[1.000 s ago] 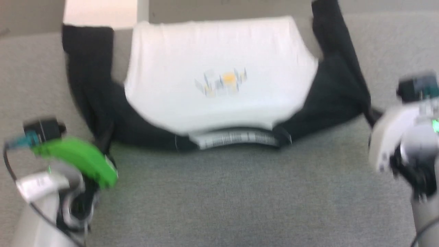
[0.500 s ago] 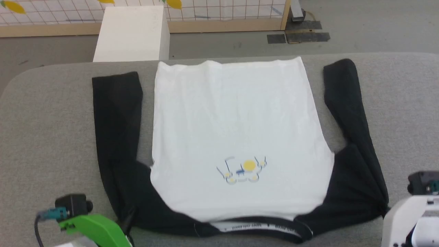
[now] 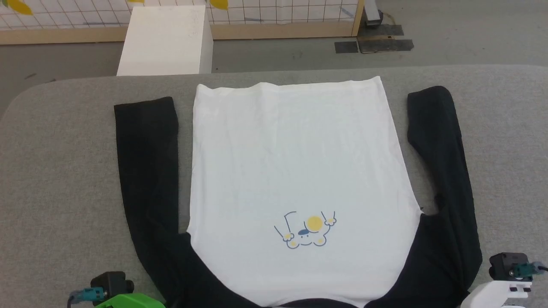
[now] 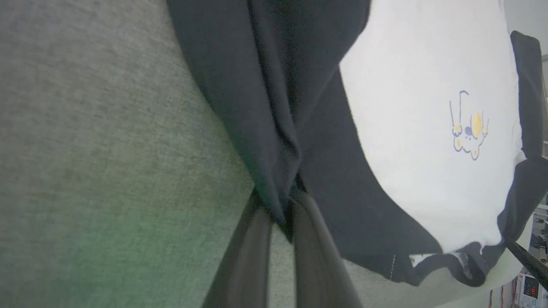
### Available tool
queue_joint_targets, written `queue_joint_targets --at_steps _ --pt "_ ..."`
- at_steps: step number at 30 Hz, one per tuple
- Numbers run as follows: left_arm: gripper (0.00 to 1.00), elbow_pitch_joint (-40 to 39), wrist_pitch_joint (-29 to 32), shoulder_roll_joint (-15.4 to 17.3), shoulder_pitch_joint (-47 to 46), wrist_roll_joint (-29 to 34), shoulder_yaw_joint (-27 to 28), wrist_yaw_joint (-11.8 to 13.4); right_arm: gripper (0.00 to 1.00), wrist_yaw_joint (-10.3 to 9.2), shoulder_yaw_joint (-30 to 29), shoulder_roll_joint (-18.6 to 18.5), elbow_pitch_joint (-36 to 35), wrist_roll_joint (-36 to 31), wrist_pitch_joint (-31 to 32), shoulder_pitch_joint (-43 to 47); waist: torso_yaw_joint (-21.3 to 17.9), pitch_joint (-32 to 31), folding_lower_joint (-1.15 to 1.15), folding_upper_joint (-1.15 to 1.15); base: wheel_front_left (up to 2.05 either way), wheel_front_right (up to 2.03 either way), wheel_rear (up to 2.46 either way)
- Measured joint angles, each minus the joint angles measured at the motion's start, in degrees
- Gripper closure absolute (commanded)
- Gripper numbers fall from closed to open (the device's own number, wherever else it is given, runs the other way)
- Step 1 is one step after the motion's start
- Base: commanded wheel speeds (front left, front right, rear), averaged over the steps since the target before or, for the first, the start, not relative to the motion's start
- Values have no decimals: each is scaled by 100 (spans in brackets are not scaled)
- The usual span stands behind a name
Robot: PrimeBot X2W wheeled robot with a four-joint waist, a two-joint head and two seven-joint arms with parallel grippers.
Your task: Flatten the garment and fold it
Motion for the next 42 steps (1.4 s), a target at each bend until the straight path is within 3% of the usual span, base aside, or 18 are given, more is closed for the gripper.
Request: queue_joint_targets --at_steps 1,2,3,10,16,22,28,34,42 --pt "0 53 -43 -7 -12 9 -13 -4 65 -1 18 -1 81 48 -143 -5 -4 -14 0 0 0 0 0" --pt "0 86 -76 -9 -24 37 -23 -15 42 -1 29 -2 132 96 -253 -7 -7 -28 0 0 0 0 0" --pt "0 110 -131 -16 -35 81 -44 -44 0 -1 34 -2 183 160 -409 -7 -10 -49 0 0 0 0 0" --pt "0 49 -623 43 -15 445 54 25 0 -3 -121 2 179 261 -1760 29 -5 -234 0 0 0 0 0" --pt "0 -365 -1241 116 25 530 365 -57 0 -3 -187 2 -154 211 -3038 71 -59 -248 0 0 0 0 0" --pt "0 -371 -1902 446 -224 1012 604 -116 0 -3 141 1 -390 -73 -4173 -96 -162 -87 0 0 0 0 0" --pt "0 222 -2259 1026 -1482 1653 656 -311 0 -3 771 -21 -497 -361 -4729 -691 -290 285 0 0 0 0 0" --pt "0 1024 -1975 1659 -2945 2043 480 -621 0 -3 1117 -119 -546 -377 -4796 -1244 -417 792 0 0 0 0 0" --pt "0 2049 -710 2377 -4547 1995 489 -861 0 -3 1417 -108 -612 -326 -4823 -1868 -665 1630 1 0 0 0 0"
